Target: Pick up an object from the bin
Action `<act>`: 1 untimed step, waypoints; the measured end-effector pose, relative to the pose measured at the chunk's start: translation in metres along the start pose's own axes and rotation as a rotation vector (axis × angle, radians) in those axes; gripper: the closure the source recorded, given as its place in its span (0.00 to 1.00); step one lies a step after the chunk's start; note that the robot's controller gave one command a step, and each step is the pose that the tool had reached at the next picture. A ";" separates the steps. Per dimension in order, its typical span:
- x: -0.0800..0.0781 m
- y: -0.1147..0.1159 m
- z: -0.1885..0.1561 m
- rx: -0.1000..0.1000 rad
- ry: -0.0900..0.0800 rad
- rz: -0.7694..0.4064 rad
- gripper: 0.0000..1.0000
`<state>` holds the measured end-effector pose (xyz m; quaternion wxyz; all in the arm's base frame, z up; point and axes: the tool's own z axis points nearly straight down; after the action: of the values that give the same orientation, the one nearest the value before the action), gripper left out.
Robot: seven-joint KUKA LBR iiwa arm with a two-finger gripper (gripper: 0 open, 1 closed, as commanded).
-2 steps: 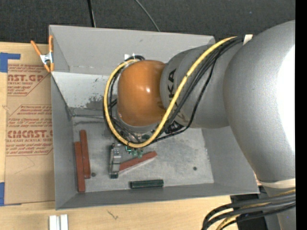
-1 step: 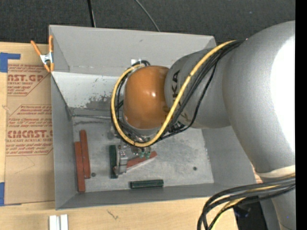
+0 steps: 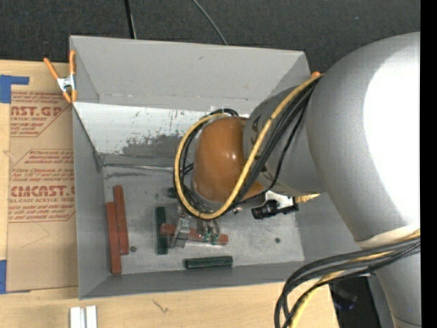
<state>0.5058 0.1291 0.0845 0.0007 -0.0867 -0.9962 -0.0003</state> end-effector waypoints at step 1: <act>0.000 0.000 0.000 0.000 0.000 0.000 1.00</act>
Offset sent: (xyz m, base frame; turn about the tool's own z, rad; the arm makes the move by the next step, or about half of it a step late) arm 0.0199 0.0069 0.0810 -0.0203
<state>0.5058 0.1291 0.0845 0.0007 -0.0869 -0.9962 -0.0005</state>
